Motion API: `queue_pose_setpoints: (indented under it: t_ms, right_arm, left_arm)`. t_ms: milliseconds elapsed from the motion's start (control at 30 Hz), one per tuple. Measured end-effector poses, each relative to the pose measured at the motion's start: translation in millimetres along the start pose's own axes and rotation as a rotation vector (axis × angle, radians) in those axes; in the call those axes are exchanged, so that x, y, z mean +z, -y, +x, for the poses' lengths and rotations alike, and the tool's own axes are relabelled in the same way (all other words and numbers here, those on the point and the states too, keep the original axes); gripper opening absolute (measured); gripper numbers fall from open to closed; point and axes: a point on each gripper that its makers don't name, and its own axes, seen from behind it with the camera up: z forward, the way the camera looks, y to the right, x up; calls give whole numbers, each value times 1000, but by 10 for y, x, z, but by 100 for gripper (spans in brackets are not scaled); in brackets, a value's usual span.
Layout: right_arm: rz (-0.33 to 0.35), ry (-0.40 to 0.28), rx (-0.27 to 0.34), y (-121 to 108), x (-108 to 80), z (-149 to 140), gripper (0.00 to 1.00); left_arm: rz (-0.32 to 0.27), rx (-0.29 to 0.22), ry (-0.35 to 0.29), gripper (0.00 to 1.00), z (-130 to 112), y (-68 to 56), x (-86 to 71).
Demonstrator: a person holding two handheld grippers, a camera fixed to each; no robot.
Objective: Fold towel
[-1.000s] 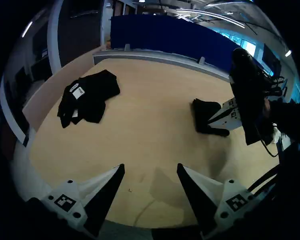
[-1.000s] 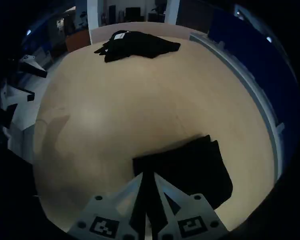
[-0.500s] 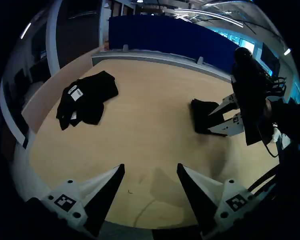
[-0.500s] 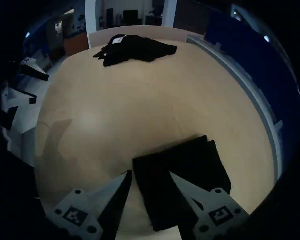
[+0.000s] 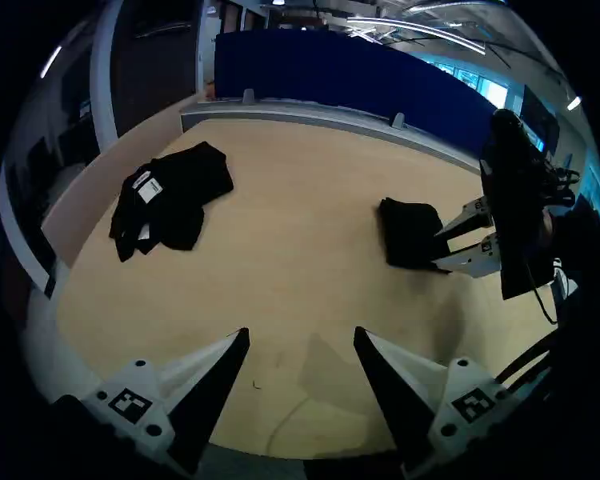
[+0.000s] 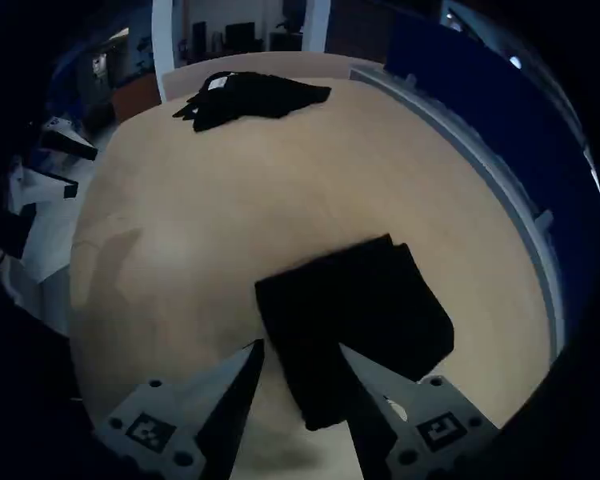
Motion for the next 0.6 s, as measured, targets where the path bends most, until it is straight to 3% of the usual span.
queue_pose_setpoints:
  t_ms: [367, 600]
  right_arm:
    - [-54, 20, 110, -140, -231, -487, 62]
    - [-63, 25, 156, -171, -248, -642, 62]
  left_arm:
    - [-17, 27, 0, 97, 74, -91, 52]
    - [-27, 37, 4, 97, 79, -159, 46]
